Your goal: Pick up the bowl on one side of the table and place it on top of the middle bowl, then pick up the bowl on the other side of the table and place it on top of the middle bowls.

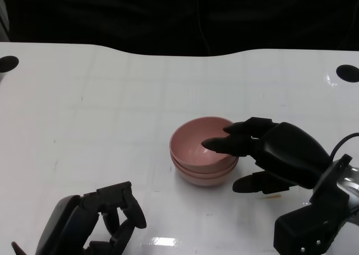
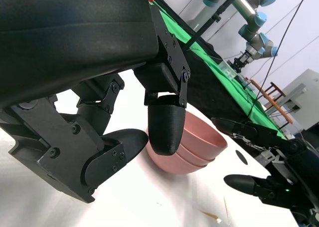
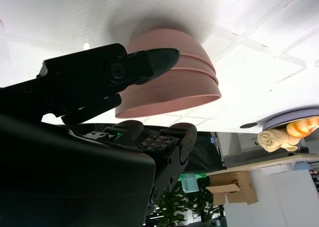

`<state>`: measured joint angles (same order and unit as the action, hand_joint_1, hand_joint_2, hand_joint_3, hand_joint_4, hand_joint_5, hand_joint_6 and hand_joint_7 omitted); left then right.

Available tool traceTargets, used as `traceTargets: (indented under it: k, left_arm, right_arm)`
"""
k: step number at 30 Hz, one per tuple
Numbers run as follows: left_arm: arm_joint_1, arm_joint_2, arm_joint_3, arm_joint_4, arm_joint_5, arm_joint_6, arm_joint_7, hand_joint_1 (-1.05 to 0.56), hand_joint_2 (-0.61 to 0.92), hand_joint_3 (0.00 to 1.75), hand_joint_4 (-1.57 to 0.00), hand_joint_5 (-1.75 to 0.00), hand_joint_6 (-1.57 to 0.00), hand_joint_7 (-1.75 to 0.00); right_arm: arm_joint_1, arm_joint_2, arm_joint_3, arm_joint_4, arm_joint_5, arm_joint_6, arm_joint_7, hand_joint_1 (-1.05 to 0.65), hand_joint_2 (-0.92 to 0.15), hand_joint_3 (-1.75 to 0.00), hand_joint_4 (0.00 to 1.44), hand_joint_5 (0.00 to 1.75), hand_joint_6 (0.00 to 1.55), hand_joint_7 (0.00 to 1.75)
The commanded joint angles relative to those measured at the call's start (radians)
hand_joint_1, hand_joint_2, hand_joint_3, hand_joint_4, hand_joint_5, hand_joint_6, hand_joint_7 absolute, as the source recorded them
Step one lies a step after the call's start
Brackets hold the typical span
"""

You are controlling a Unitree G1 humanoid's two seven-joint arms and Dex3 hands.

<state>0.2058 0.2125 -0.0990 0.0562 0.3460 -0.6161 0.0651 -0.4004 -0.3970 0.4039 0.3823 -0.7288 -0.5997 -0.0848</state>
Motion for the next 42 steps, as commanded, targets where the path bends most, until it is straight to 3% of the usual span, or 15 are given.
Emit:
traceTargets:
  k: [1,14,21,29,30,33,36,42]
  left_arm:
    - [-0.001,0.013,0.010,-0.008,-0.008,0.001,-0.004,-0.10,0.44,1.24,-0.82,-1.68,-0.77,-1.42]
    - [0.000,0.012,0.011,-0.007,-0.010,-0.005,-0.004,-0.10,0.45,1.23,-0.81,-1.68,-0.78,-1.41]
    - [-0.004,0.012,0.010,0.000,-0.010,-0.010,-0.002,-0.10,0.45,1.23,-0.81,-1.69,-0.77,-1.42]
    - [-0.004,0.012,0.010,0.000,-0.010,-0.010,-0.002,-0.10,0.45,1.23,-0.81,-1.69,-0.77,-1.42]
    - [-0.004,0.012,0.009,-0.003,-0.009,-0.006,-0.003,-0.10,0.45,1.23,-0.81,-1.69,-0.77,-1.42]
    - [-0.005,0.011,0.006,-0.008,-0.005,0.000,-0.006,-0.10,0.45,1.24,-0.81,-1.69,-0.77,-1.42]
    - [-0.007,0.010,0.003,-0.005,-0.011,-0.006,-0.009,-0.09,0.45,1.25,-0.81,-1.70,-0.77,-1.43]
    - [-0.010,0.008,0.003,-0.005,-0.013,-0.002,-0.010,-0.10,0.44,1.25,-0.81,-1.70,-0.76,-1.44]
  right_arm:
    - [0.021,-0.030,-0.008,-0.020,-0.006,0.009,0.003,-0.59,-0.92,-0.14,0.26,0.19,0.42,0.00]
    - [0.050,-0.051,-0.004,-0.046,-0.013,0.034,0.038,-0.59,-0.92,-0.17,0.25,0.20,0.42,0.01]
    - [0.064,-0.033,-0.027,-0.017,0.022,-0.034,-0.047,-0.58,-0.92,-0.13,0.26,0.22,0.40,0.00]
    - [0.060,-0.034,-0.025,-0.008,0.021,-0.042,-0.057,-0.58,-0.92,-0.13,0.25,0.23,0.40,0.00]
    - [0.083,-0.025,-0.046,-0.011,0.048,-0.078,-0.101,-0.58,-0.92,-0.13,0.25,0.23,0.40,0.00]
    - [0.148,-0.015,-0.095,-0.027,0.111,-0.153,-0.174,-0.53,-0.92,-0.17,0.15,0.29,0.33,0.00]
    - [0.233,-0.024,-0.137,-0.085,0.165,-0.162,-0.165,-0.44,-0.92,-0.19,0.10,0.69,0.42,0.06]
    - [0.338,-0.019,-0.193,-0.179,0.231,-0.131,-0.113,-0.31,-0.92,-0.18,0.23,0.84,0.59,0.14]
